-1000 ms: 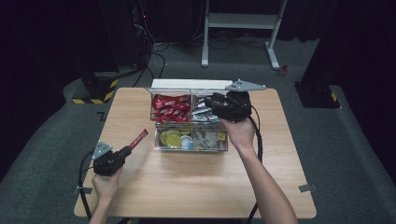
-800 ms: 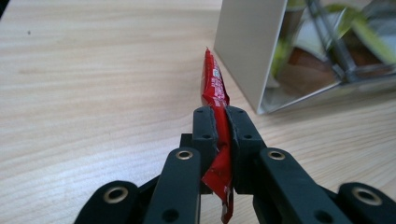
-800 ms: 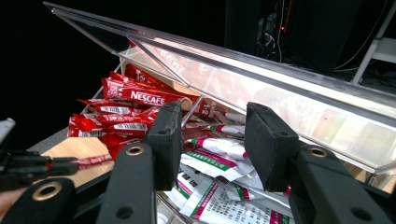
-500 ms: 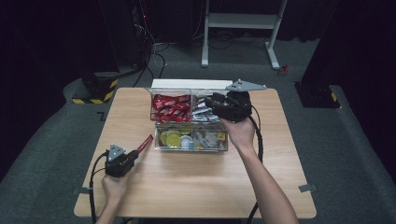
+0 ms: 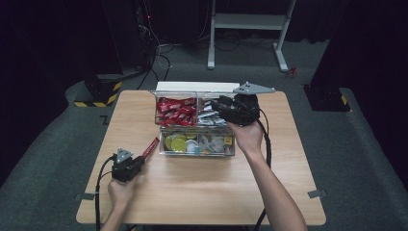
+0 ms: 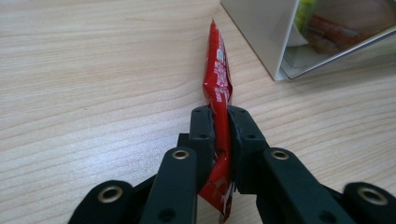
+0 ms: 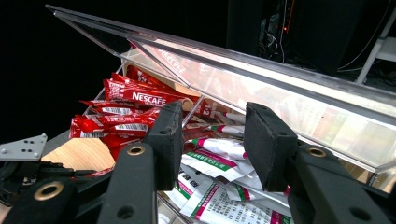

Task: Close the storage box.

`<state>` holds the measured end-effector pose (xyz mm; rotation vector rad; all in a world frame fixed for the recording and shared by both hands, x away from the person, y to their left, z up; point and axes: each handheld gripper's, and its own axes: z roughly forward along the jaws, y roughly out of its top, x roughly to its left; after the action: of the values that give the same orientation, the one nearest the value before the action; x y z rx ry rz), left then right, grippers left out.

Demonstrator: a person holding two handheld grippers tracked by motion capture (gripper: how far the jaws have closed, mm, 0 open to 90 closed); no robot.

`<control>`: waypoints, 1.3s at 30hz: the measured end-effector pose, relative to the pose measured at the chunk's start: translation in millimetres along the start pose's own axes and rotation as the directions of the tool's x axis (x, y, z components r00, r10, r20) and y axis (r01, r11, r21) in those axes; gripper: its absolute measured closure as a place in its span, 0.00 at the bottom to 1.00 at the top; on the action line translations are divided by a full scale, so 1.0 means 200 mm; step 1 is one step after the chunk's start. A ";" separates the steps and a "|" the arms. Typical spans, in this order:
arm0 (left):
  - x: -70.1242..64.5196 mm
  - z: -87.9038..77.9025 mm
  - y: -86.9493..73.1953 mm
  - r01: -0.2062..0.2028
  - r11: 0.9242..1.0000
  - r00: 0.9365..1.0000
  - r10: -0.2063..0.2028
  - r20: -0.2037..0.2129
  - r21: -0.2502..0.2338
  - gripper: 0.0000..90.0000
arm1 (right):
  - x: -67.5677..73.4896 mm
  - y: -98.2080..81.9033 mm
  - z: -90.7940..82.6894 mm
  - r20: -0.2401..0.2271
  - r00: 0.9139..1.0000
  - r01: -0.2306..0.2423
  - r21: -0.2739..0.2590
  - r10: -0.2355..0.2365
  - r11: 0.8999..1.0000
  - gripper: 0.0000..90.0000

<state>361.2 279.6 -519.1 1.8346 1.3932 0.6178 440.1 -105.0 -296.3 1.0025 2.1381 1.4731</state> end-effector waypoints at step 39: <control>0.26 -0.06 -0.07 0.106 0.994 0.992 -0.105 -0.066 0.025 0.44 | -0.01 -0.06 -0.07 0.024 1.000 0.016 0.034 -0.017 0.999 0.61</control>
<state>358.8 334.8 -525.1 1.7642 1.5384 0.6105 428.7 -116.8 -301.4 1.0074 2.1556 1.4148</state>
